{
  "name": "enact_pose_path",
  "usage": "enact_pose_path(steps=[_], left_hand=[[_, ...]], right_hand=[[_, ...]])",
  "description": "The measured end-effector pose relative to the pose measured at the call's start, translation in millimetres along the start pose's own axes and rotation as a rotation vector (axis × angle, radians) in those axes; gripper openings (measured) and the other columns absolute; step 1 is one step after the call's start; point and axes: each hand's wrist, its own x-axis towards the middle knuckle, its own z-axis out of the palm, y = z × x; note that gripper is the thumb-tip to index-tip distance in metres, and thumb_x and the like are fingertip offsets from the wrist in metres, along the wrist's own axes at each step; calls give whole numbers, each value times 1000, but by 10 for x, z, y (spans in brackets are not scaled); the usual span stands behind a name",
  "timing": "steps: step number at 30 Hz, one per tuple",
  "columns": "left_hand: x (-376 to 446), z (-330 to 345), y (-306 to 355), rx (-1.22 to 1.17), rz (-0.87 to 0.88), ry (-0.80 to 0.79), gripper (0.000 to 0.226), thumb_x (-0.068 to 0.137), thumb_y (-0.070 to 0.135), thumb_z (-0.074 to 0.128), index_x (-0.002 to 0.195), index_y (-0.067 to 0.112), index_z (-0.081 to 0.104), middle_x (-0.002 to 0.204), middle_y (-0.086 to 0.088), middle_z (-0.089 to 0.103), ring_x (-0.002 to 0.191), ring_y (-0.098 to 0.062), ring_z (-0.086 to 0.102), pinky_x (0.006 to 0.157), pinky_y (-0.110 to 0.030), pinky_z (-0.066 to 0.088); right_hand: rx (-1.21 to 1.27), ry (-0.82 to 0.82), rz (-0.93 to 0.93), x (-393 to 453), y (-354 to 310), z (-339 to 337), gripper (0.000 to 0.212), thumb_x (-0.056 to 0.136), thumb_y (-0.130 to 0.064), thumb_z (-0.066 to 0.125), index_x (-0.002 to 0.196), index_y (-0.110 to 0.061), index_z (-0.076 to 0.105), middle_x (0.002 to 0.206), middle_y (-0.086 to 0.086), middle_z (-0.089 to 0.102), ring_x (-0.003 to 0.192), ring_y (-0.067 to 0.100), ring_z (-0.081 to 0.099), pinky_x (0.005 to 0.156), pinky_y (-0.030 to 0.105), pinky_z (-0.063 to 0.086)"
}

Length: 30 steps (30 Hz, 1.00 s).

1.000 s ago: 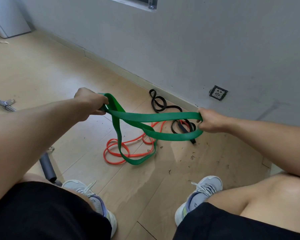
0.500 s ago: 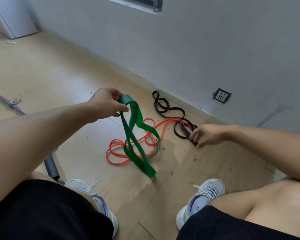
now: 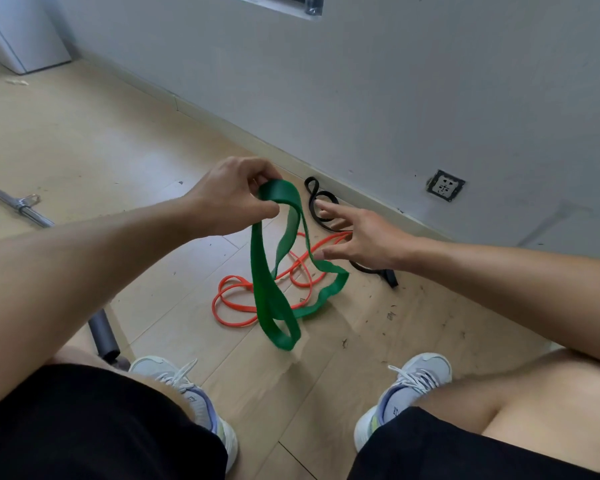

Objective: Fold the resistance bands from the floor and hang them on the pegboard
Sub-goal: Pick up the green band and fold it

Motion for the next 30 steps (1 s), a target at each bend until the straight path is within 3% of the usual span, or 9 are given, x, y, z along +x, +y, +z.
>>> enact_pose_path(steps=[3, 6, 10, 12, 15, 17, 22, 27, 30], left_hand=[[-1, 20, 122, -58, 5, -6, 24, 70, 17, 68, 93, 23, 71, 86, -4, 71, 75, -15, 63, 65, -22, 49], [-10, 53, 233, -121, 7, -48, 24, 74, 6, 69, 95, 18, 72, 83, -5, 67, 54, -2, 50, 53, -12, 40], [-28, 73, 357, -194, 19, -42, 31, 63, 20, 63, 92, 22, 71, 85, -7, 71, 74, -20, 64, 73, -38, 55], [-18, 62, 369, -211, 17, -32, 30, 63, 20, 63, 91, 25, 70, 82, -2, 70, 72, -17, 62, 73, -38, 55], [5, 23, 337, -229, -1, -6, 28, 65, 20, 65, 91, 28, 69, 78, 7, 66, 68, -6, 55, 68, -27, 48], [15, 4, 292, -232, -23, 3, 25, 70, 14, 69, 91, 28, 69, 78, 9, 65, 68, -4, 55, 69, -21, 45], [13, -8, 222, -218, -57, 0, 31, 76, 1, 71, 95, 25, 70, 79, 9, 64, 72, -7, 55, 71, -19, 45], [21, -5, 208, -214, -80, 8, 31, 77, -1, 73, 98, 22, 70, 77, 8, 63, 63, 1, 54, 62, -8, 43], [21, -9, 187, -189, -89, -1, 29, 78, 1, 74, 100, 20, 68, 83, 2, 65, 71, -9, 59, 70, -15, 49]], right_hand=[[104, -10, -24, 32, -63, 13, 110, 60, -73, 82, 157, -49, 35, 147, -13, 58, 129, 9, 58, 111, 45, 50], [143, 11, -59, 32, -117, 20, 81, 65, -68, 85, 139, -54, 54, 129, -16, 68, 124, 7, 61, 107, 46, 53], [187, 69, -77, -15, -178, -15, 42, 75, -58, 86, 110, -41, 70, 113, -15, 74, 111, 8, 67, 103, 46, 54], [260, 109, -99, -35, -182, -60, 28, 81, -41, 88, 99, -33, 68, 105, -9, 76, 102, 11, 72, 98, 46, 57], [299, 170, -108, -58, -149, -159, 27, 82, -26, 88, 98, -19, 67, 98, 7, 76, 90, 25, 75, 90, 48, 60], [305, 209, -104, -70, -125, -228, 28, 80, -23, 90, 95, -22, 67, 95, 13, 74, 84, 30, 73, 86, 46, 61], [303, 190, -100, -113, -116, -356, 42, 77, -12, 91, 111, -28, 70, 107, 14, 70, 98, 32, 73, 91, 47, 61], [302, 186, -95, -196, -167, -450, 57, 73, -23, 93, 124, -22, 70, 104, 11, 73, 94, 26, 73, 86, 35, 62], [324, 211, -113, -239, -231, -491, 60, 68, -32, 93, 123, -23, 70, 100, 7, 75, 84, 17, 72, 79, 29, 61]])
